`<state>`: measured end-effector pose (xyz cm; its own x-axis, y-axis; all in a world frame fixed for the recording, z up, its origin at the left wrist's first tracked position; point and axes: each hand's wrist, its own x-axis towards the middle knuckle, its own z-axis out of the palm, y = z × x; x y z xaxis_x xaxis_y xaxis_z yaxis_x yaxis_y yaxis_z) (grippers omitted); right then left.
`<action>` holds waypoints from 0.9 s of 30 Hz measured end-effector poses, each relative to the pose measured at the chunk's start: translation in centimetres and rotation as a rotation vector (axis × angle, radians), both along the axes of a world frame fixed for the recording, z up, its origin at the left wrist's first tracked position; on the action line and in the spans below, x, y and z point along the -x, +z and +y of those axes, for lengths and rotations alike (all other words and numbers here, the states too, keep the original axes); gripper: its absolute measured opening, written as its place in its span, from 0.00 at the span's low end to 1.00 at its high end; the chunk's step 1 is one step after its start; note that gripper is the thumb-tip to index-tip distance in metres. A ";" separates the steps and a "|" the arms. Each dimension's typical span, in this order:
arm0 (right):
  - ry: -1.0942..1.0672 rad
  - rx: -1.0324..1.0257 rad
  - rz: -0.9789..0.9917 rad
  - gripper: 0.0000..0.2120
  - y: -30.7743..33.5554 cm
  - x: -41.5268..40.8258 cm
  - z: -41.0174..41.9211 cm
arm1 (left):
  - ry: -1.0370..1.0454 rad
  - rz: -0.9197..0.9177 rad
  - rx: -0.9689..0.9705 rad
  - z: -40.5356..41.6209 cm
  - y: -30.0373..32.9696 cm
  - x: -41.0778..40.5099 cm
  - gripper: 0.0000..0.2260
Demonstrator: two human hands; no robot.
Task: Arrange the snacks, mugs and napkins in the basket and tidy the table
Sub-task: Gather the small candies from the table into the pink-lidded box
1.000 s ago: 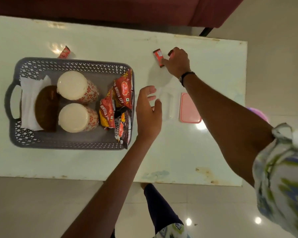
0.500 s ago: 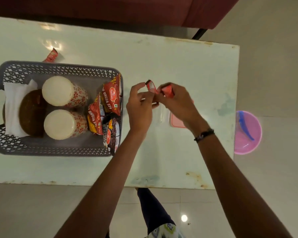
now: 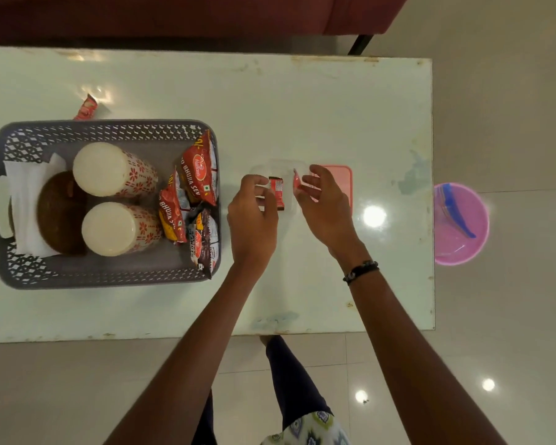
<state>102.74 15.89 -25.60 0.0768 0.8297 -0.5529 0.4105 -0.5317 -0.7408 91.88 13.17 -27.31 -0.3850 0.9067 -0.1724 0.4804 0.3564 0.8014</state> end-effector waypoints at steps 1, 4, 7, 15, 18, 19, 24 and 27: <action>0.006 -0.014 -0.008 0.21 0.2 0.2 -0.1 | -0.001 -0.008 -0.005 -0.2 0.2 0.1 0.08; 0.008 -0.062 -0.024 0.20 0.8 0.6 -0.6 | 0.018 -0.036 -0.023 -0.5 1.1 0.9 0.08; 0.005 -0.135 -0.031 0.17 1.9 2.0 -0.9 | 0.033 -0.071 -0.060 -0.8 2.1 2.7 0.09; 0.181 -0.327 0.016 0.13 4.6 11.6 1.8 | 0.110 -0.214 -0.141 -1.0 5.2 11.2 0.08; 0.300 -0.388 0.037 0.13 5.3 16.8 3.4 | 0.152 -0.277 -0.146 -1.4 5.9 15.3 0.08; 0.337 -0.405 0.031 0.12 5.3 18.6 4.0 | 0.187 -0.296 -0.136 -1.5 6.0 16.8 0.08; 0.526 -0.469 -0.035 0.11 3.8 27.1 7.8 | 0.293 -0.322 -0.149 -2.1 5.9 24.4 0.08; 0.673 -0.476 -0.160 0.16 1.1 30.9 10.6 | 0.281 -0.299 -0.166 -2.1 5.6 28.3 0.07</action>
